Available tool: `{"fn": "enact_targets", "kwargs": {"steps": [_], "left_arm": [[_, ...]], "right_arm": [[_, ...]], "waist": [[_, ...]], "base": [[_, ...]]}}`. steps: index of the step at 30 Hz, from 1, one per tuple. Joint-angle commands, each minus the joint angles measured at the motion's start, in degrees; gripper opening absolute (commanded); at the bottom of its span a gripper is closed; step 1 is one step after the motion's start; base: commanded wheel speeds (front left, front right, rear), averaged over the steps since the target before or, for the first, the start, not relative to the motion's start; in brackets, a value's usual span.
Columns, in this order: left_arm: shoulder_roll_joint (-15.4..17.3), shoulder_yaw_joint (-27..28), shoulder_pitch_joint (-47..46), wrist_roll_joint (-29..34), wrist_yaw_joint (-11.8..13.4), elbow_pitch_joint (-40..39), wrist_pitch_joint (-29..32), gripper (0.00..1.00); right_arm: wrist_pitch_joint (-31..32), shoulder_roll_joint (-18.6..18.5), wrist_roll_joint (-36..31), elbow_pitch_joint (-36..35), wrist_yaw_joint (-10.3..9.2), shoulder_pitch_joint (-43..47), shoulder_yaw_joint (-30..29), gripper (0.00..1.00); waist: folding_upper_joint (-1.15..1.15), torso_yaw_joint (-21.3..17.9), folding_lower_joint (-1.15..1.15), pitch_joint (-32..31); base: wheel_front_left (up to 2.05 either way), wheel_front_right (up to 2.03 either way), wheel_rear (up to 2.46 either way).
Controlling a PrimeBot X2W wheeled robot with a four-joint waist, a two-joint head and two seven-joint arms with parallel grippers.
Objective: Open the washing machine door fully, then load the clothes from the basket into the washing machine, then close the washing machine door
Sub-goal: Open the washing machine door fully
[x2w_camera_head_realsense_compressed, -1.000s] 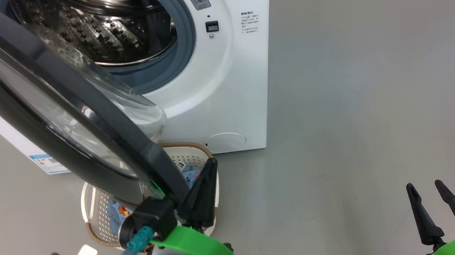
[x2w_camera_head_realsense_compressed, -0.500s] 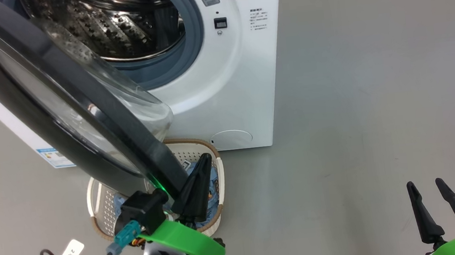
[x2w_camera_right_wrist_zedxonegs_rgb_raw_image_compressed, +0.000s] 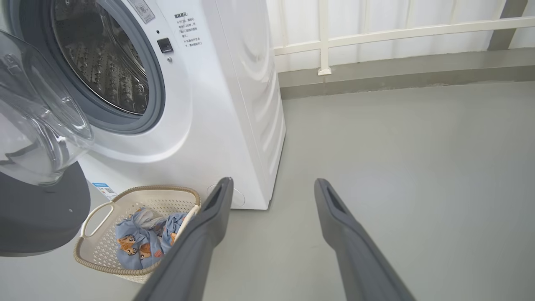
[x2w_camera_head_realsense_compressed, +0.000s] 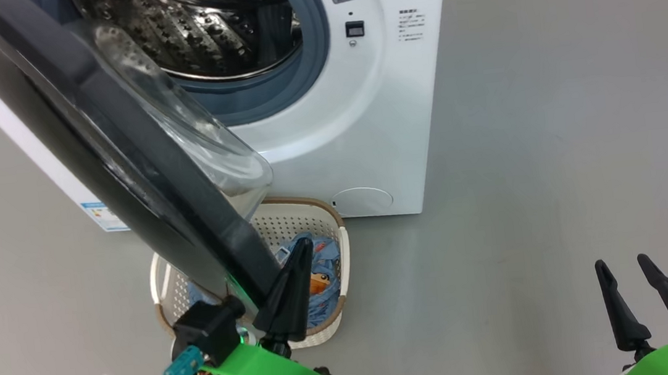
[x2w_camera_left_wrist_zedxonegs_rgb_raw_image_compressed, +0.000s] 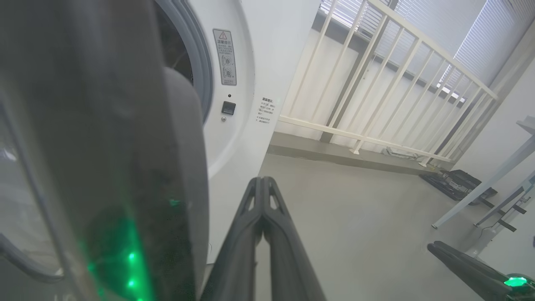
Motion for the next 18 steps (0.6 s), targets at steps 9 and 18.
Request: {"fn": "enact_targets", "kwargs": {"steps": [9, 18], "left_arm": [[2.4, 6.42, 3.7, 2.39, 1.84, -2.74, -0.36, 0.0], [2.51, 9.37, 7.96, 5.45, 2.23, -6.46, -0.36, 0.0]], "right_arm": [[-0.7, -1.22, -0.52, -2.03, 0.17, -0.94, 0.83, 1.0], [-0.7, -1.59, -0.59, -2.43, 0.17, -0.82, 0.95, 1.0]], "waist": [[0.0, 3.22, 0.0, -0.65], [0.0, 6.05, 0.0, -0.55]], "base": [[0.0, 0.0, 0.0], [0.0, 0.0, 0.0]]}}
